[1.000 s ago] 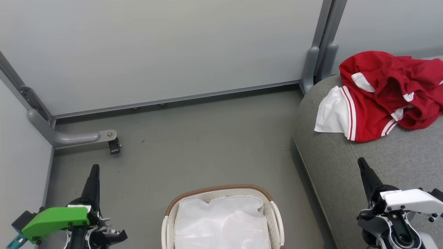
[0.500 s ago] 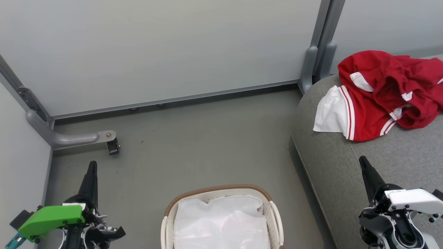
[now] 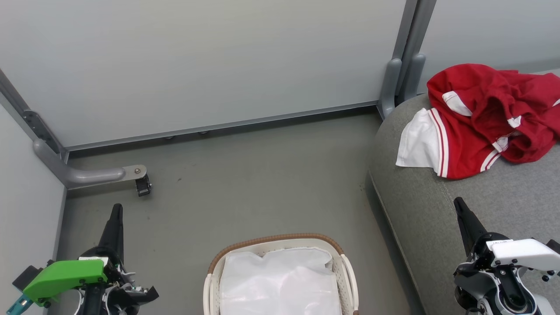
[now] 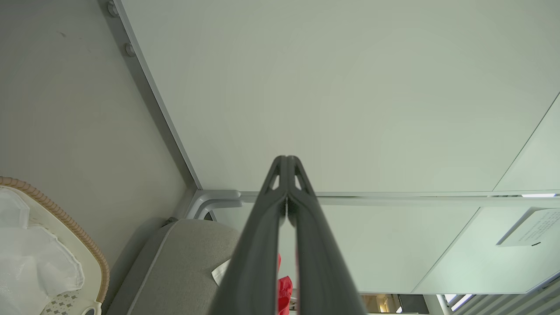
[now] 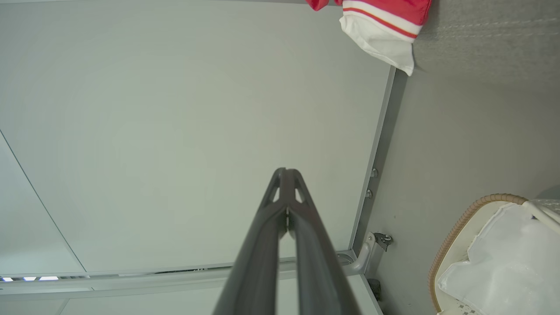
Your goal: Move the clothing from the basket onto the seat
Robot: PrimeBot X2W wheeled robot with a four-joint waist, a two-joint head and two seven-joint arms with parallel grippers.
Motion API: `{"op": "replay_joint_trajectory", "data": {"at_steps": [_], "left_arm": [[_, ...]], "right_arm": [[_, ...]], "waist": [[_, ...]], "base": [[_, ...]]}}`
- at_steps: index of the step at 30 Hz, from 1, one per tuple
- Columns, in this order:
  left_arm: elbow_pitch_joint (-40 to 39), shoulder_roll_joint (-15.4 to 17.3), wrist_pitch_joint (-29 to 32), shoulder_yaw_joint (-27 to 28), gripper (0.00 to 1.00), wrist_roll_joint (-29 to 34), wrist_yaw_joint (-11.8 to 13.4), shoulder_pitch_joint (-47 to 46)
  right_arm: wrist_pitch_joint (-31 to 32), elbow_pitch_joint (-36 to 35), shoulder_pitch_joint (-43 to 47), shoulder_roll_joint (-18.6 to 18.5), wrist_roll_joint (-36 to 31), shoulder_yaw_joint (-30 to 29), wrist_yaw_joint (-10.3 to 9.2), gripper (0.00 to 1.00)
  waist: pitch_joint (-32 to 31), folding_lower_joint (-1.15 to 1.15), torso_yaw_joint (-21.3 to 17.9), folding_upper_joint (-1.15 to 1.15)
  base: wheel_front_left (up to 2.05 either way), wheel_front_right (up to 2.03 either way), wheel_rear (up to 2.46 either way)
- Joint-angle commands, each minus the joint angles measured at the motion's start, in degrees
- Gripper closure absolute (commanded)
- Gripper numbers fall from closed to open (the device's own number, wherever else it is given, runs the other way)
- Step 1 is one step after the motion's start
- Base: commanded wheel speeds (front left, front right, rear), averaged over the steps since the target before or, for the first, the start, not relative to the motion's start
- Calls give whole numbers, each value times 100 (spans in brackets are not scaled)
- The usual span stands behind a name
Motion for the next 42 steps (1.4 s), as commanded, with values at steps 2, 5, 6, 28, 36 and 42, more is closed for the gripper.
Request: {"op": "replay_joint_trajectory", "data": {"at_steps": [2,5,6,28,36,42], "left_arm": [[-11,13,27,17,100,-12,-38,-60],[-11,13,27,17,100,-11,-38,-60],[-11,13,27,17,100,-11,-38,-60],[-12,11,29,18,100,-9,-34,-61],[-12,11,30,19,100,-8,-34,-61],[-13,10,30,18,100,-8,-34,-61]], "right_arm": [[17,-21,-5,-32,19,-11,0,100],[17,-21,-5,-32,19,-11,0,100],[17,-21,-5,-32,19,-11,0,100],[17,-21,-5,-32,20,-10,0,100],[17,-21,-5,-32,20,-10,0,100],[16,-21,-4,-32,20,-10,0,100]], "waist": [[0,0,0,0],[0,0,0,0],[0,0,0,0],[0,0,0,0],[0,0,0,0],[0,0,0,0]], "base": [[0,0,0],[0,0,0],[0,0,0],[0,0,0],[0,0,0],[0,0,0]]}}
